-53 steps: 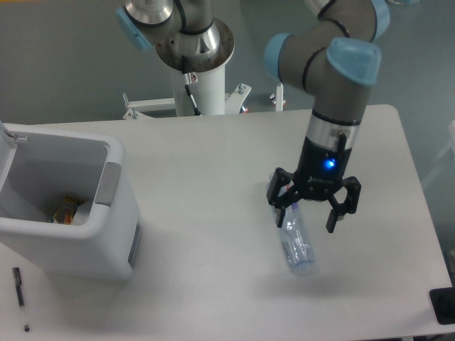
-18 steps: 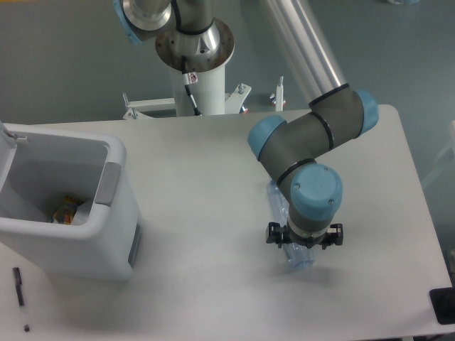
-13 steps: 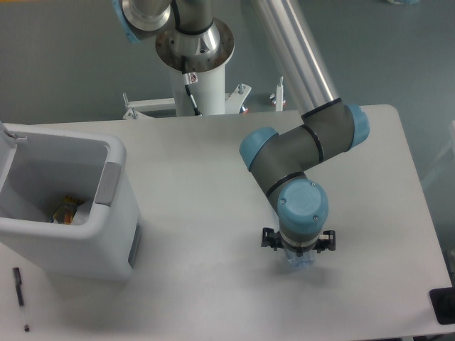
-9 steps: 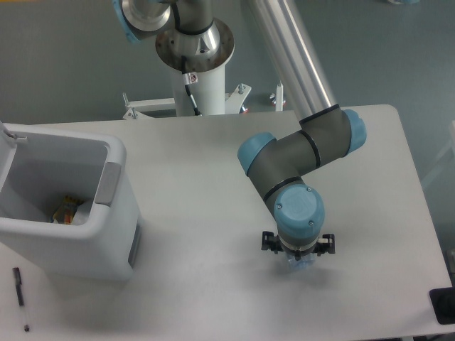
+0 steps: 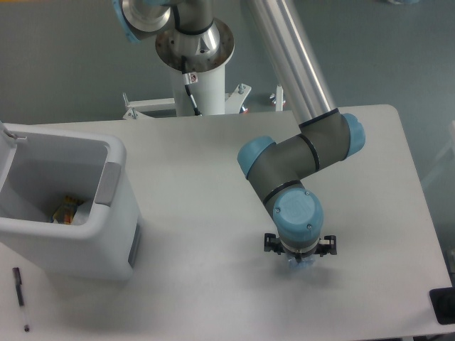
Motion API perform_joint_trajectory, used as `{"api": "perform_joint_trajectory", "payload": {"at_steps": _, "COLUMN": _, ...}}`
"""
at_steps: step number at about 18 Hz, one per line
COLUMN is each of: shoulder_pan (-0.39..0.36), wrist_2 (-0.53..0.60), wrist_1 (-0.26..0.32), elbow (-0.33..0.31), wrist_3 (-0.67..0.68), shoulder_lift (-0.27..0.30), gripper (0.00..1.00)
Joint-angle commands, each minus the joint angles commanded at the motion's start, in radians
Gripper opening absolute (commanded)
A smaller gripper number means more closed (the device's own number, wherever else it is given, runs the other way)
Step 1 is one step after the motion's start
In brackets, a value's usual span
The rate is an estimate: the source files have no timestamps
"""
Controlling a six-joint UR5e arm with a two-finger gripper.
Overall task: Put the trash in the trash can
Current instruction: 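Rotate the gripper, lower it and close on the bottle's end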
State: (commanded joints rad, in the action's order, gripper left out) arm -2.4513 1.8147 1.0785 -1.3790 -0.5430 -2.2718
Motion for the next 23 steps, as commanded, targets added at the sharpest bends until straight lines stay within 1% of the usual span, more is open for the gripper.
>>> {"api": "perform_joint_trajectory", "payload": {"at_steps": 2, "shoulder_pan": 0.003, "wrist_2": 0.003, "wrist_1": -0.017, "elbow": -0.006, "wrist_3": 0.0, "shoulder_lift": -0.002, "gripper": 0.96}}
{"api": "perform_joint_trajectory", "payload": {"at_steps": 4, "shoulder_pan": 0.006, "wrist_2": 0.003, "wrist_1": -0.018, "elbow": -0.008, "wrist_3": 0.002, "shoulder_lift": -0.003, "gripper": 0.96}}
{"api": "perform_joint_trajectory", "payload": {"at_steps": 6, "shoulder_pan": 0.011, "wrist_2": 0.003, "wrist_1": -0.018, "elbow": -0.008, "wrist_3": 0.014, "shoulder_lift": -0.005, "gripper": 0.92}}
{"api": "perform_joint_trajectory", "payload": {"at_steps": 8, "shoulder_pan": 0.028, "wrist_2": 0.006, "wrist_1": -0.018, "elbow": -0.009, "wrist_3": 0.02, "shoulder_lift": -0.009, "gripper": 0.91}}
{"api": "perform_joint_trajectory", "payload": {"at_steps": 9, "shoulder_pan": 0.032, "wrist_2": 0.015, "wrist_1": -0.018, "elbow": -0.009, "wrist_3": 0.025, "shoulder_lift": -0.009, "gripper": 0.85}}
{"api": "perform_joint_trajectory", "payload": {"at_steps": 10, "shoulder_pan": 0.034, "wrist_2": 0.021, "wrist_1": -0.018, "elbow": -0.011, "wrist_3": 0.035, "shoulder_lift": -0.009, "gripper": 0.76}}
{"api": "perform_joint_trajectory", "payload": {"at_steps": 12, "shoulder_pan": 0.044, "wrist_2": 0.023, "wrist_1": -0.018, "elbow": -0.011, "wrist_3": 0.057, "shoulder_lift": -0.011, "gripper": 0.64}}
{"api": "perform_joint_trajectory", "payload": {"at_steps": 13, "shoulder_pan": 0.046, "wrist_2": 0.023, "wrist_1": -0.018, "elbow": -0.011, "wrist_3": 0.058, "shoulder_lift": -0.011, "gripper": 0.61}}
{"api": "perform_joint_trajectory", "payload": {"at_steps": 17, "shoulder_pan": 0.057, "wrist_2": 0.02, "wrist_1": -0.017, "elbow": -0.011, "wrist_3": 0.061, "shoulder_lift": -0.006, "gripper": 0.59}}
{"api": "perform_joint_trajectory", "payload": {"at_steps": 20, "shoulder_pan": 0.058, "wrist_2": 0.012, "wrist_1": -0.017, "elbow": -0.011, "wrist_3": 0.061, "shoulder_lift": 0.0, "gripper": 0.47}}
{"api": "perform_joint_trajectory", "payload": {"at_steps": 23, "shoulder_pan": 0.058, "wrist_2": 0.008, "wrist_1": -0.014, "elbow": -0.011, "wrist_3": 0.06, "shoulder_lift": 0.011, "gripper": 0.45}}
